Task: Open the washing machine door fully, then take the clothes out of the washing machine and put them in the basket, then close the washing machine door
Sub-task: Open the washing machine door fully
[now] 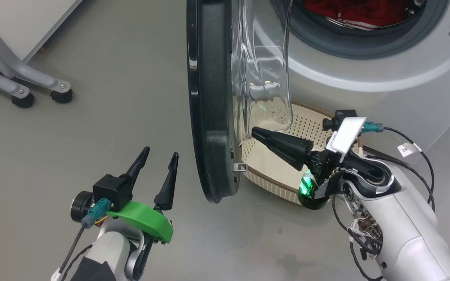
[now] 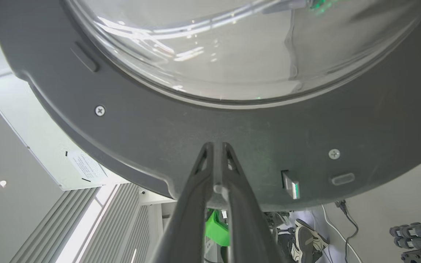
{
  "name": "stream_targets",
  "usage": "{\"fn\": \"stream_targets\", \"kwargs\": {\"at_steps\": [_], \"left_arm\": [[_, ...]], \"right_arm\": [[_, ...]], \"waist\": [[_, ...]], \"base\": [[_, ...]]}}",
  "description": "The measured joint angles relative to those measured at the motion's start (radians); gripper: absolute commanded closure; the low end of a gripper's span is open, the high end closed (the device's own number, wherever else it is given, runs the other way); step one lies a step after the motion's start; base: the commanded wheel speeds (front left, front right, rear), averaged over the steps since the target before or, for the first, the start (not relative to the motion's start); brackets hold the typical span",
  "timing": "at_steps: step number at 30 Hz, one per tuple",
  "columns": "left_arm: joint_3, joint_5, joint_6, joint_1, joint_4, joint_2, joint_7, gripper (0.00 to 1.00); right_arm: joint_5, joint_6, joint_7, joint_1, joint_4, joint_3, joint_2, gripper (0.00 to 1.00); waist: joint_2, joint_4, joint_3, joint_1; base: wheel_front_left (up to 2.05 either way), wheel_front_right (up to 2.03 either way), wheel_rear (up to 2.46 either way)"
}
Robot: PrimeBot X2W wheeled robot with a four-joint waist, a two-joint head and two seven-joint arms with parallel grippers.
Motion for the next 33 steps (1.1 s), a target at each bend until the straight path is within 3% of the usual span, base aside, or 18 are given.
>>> {"fn": "stream_targets", "kwargs": {"at_steps": [1,2,11,15,24,33], "left_arm": [[0.000,0.000,0.000,0.004,-0.001,0.000,0.000,0.00],[0.000,0.000,0.000,0.007,-0.001,0.000,0.000,0.00],[0.007,0.000,0.005,0.014,-0.001,0.000,0.000,0.00],[0.018,-0.007,0.011,0.020,-0.002,0.000,0.000,0.00],[0.026,-0.016,0.014,0.030,-0.003,0.000,0.000,0.00],[0.029,-0.017,0.014,0.030,-0.001,0.000,0.000,0.00]], "right_arm": [[-0.001,0.000,-0.018,0.011,-0.005,-0.015,0.001,0.04],[-0.001,0.000,-0.032,0.021,-0.009,-0.029,0.001,0.00],[-0.118,0.000,-0.239,0.106,-0.109,-0.182,-0.008,0.00],[-0.212,0.000,-0.343,0.155,-0.168,-0.233,-0.047,0.00],[-0.574,0.000,-0.589,0.229,-0.269,-0.215,-0.155,0.00],[-0.999,0.000,-0.863,0.239,-0.320,-0.105,-0.254,0.00]], "waist": [[0.0000,-0.001,-0.001,0.0000],[0.0000,-0.002,-0.001,0.0000],[0.0000,-0.015,-0.007,0.0000],[0.0000,-0.022,-0.009,0.0000],[0.0000,-0.038,-0.011,0.0000],[0.0000,-0.051,-0.016,0.0000]], "base": [[0.00,0.00,0.00],[0.00,0.00,0.00],[0.00,0.00,0.00],[0.00,0.00,0.00],[0.00,0.00,0.00],[0.00,0.00,0.00]]}}
